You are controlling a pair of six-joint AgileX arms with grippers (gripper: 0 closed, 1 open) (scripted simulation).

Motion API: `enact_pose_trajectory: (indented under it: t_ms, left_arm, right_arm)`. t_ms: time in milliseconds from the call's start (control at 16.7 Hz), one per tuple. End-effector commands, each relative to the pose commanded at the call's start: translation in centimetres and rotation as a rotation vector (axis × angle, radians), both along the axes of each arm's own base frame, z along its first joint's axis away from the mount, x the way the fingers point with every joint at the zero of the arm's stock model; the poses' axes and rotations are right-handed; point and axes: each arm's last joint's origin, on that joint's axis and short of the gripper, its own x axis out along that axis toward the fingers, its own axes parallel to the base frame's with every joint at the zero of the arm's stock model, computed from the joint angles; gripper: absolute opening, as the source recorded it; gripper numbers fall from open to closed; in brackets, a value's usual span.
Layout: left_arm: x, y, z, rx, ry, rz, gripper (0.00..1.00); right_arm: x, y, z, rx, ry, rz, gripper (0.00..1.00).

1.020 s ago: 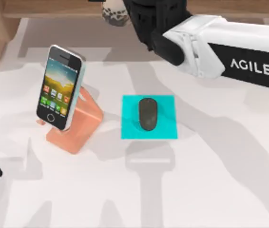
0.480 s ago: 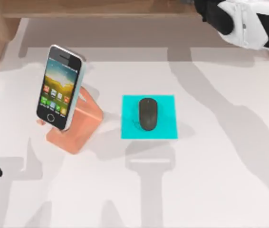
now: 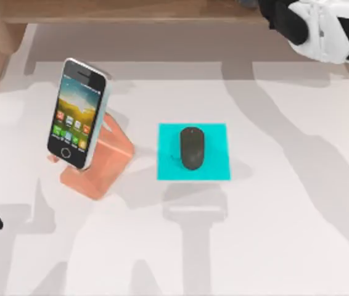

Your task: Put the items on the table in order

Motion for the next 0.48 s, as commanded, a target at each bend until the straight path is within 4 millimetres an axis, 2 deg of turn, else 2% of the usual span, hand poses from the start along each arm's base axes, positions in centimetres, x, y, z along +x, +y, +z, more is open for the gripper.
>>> enact_pose_trajectory:
  t_ms: [480]
  left_arm:
    - [0.00,0.00,0.00,0.000,0.000,0.000,1.00]
  right_arm:
    - [0.00,0.00,0.00,0.000,0.000,0.000,0.75]
